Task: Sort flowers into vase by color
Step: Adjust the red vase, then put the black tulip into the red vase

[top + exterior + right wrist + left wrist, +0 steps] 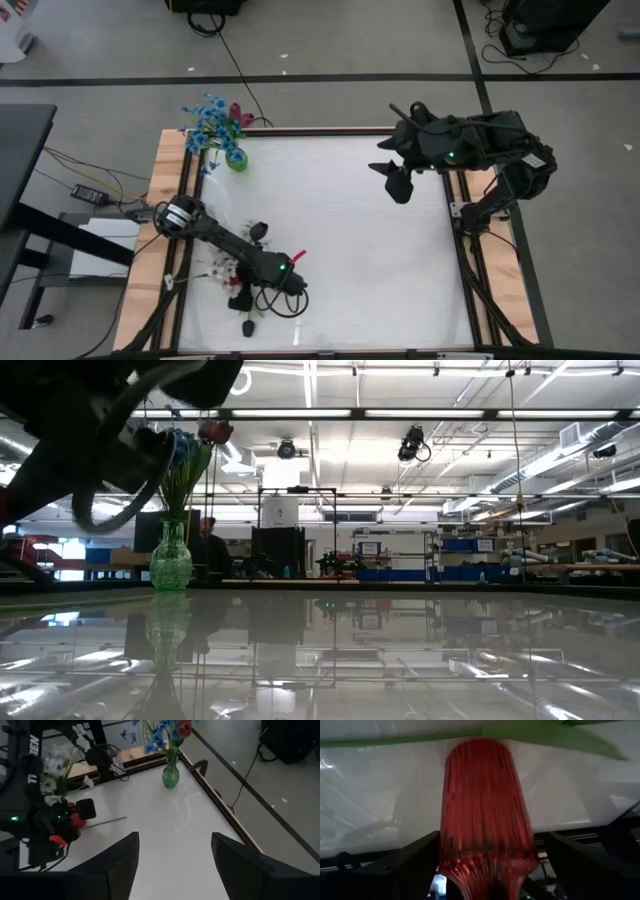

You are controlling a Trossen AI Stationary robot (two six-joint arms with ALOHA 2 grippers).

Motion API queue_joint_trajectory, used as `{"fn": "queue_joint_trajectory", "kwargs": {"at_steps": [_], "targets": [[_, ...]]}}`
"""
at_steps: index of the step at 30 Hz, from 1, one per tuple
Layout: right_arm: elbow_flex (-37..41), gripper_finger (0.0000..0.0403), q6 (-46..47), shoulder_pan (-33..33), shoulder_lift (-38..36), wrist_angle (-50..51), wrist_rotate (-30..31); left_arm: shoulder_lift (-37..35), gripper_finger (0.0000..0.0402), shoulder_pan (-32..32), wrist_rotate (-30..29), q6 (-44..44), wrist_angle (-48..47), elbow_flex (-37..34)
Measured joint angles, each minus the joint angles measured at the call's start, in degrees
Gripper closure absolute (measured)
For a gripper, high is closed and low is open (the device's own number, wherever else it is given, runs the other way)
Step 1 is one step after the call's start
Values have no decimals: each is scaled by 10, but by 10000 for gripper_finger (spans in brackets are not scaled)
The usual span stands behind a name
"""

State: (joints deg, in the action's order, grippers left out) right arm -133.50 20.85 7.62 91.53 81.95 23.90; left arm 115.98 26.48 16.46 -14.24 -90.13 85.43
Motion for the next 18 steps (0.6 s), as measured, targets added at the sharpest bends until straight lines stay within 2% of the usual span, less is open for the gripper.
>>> {"fn": "queue_joint_trajectory", "kwargs": {"at_steps": [3, 6, 10, 18], "targets": [[0, 146, 9, 0, 0, 0, 0, -1, 43, 0, -4, 0, 1, 28], [0, 146, 16, 1, 0, 0, 0, -1, 43, 0, -37, 0, 1, 78], [0, 146, 26, 2, 0, 0, 0, -1, 42, -2, -105, 9, 1, 158], [0, 146, 32, 2, 0, 2, -20, -1, 42, -15, -189, 55, 4, 343]]}}
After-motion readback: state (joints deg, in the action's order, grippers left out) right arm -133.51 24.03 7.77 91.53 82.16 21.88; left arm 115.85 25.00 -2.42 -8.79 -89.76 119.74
